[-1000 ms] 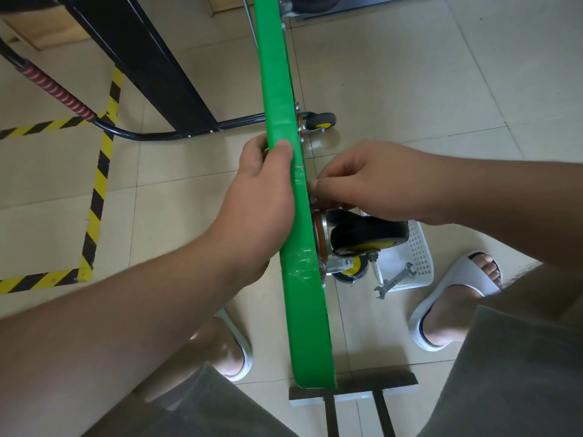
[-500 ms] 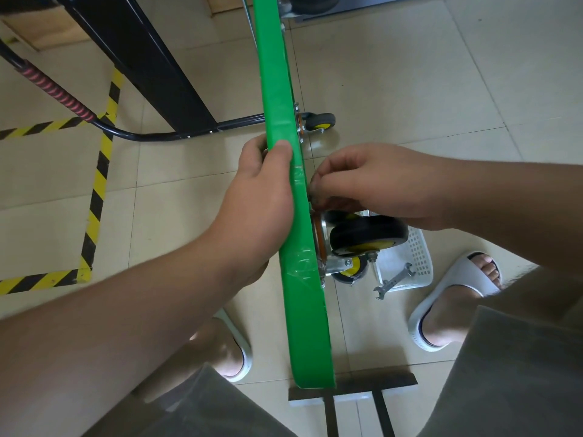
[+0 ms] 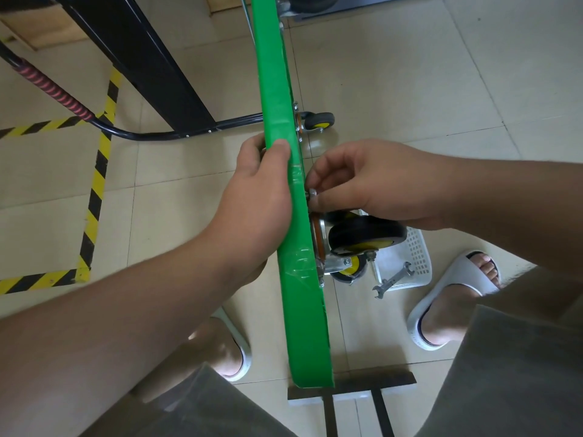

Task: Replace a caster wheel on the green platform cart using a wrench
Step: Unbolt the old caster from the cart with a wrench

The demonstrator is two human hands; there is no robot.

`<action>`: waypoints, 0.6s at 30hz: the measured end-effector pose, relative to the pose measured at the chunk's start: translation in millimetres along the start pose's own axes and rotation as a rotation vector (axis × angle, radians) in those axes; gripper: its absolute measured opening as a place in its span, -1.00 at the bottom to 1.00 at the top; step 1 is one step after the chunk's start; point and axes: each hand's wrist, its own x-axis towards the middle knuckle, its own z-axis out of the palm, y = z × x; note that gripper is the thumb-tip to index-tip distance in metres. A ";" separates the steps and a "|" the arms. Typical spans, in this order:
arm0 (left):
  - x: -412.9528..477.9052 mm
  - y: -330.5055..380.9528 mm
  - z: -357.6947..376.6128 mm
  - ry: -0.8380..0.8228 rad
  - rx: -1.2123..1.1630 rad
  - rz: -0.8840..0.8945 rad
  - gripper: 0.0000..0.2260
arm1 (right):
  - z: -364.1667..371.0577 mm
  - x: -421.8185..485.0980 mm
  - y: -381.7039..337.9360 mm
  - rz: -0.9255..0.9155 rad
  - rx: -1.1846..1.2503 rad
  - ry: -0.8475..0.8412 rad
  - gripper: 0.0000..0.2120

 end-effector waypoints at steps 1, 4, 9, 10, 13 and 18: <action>-0.3 0.4 -0.1 0.001 -0.003 -0.003 -0.75 | 0.4 0.1 0.0 0.004 0.004 -0.001 -0.80; -0.5 1.1 -0.2 0.004 -0.003 -0.008 -0.75 | 0.8 0.6 -0.3 0.034 0.019 0.003 -0.80; -2.1 1.3 0.6 -0.003 -0.026 -0.019 -0.76 | 4.1 3.1 -2.0 0.112 -0.152 0.085 -0.51; -2.2 1.0 1.0 -0.005 -0.027 -0.017 -0.75 | 4.6 2.5 -2.8 0.117 -0.187 0.093 -0.50; -2.5 1.5 1.4 -0.004 -0.031 -0.018 -0.75 | 4.0 -0.9 -5.5 0.076 -0.226 0.079 -0.58; -1.3 0.7 1.3 -0.004 -0.011 -0.014 -0.74 | -2.1 -1.2 -4.0 0.054 -0.099 0.020 -0.80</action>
